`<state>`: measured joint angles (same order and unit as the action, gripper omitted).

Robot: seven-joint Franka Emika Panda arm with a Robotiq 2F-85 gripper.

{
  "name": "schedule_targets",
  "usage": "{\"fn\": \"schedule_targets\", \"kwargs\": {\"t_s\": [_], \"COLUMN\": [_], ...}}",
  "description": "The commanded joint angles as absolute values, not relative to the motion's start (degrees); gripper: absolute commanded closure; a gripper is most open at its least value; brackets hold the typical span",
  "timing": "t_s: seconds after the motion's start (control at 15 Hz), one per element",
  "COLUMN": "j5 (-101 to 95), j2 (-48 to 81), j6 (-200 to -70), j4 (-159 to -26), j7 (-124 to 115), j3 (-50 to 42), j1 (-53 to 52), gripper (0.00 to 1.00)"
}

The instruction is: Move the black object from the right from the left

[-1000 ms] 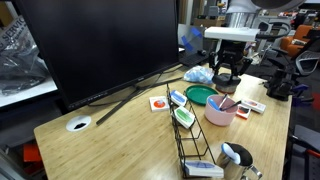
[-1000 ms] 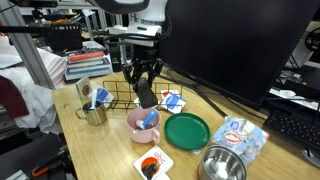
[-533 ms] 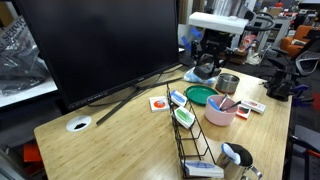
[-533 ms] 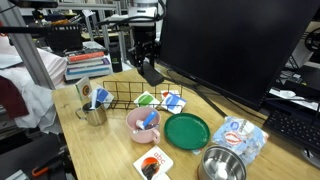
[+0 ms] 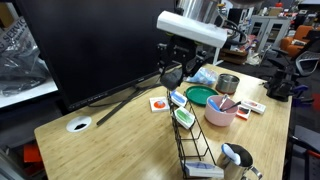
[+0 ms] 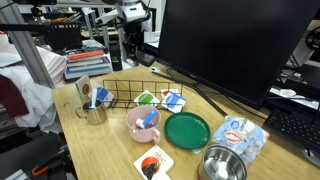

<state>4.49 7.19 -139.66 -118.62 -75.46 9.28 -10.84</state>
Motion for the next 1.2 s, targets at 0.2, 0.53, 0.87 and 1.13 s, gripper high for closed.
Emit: {"fn": "schedule_targets", "kwargs": {"t_s": [0.2, 0.53, 0.87, 1.13], "j5": [4.7, 4.7, 5.2, 6.2], "j2": [11.5, 11.6, 12.1, 15.8], "j6": [-141.3, -141.3, -140.9, -140.0], "j4": [-116.9, -116.2, -115.5, -111.3], "j7": [-69.4, -68.6, -67.6, -60.9], "j3": [9.1, 9.0, 9.2, 10.7], "j1": [-13.0, -13.0, -12.9, -13.6], "gripper": [0.43, 0.43, 0.68, 0.68]}}
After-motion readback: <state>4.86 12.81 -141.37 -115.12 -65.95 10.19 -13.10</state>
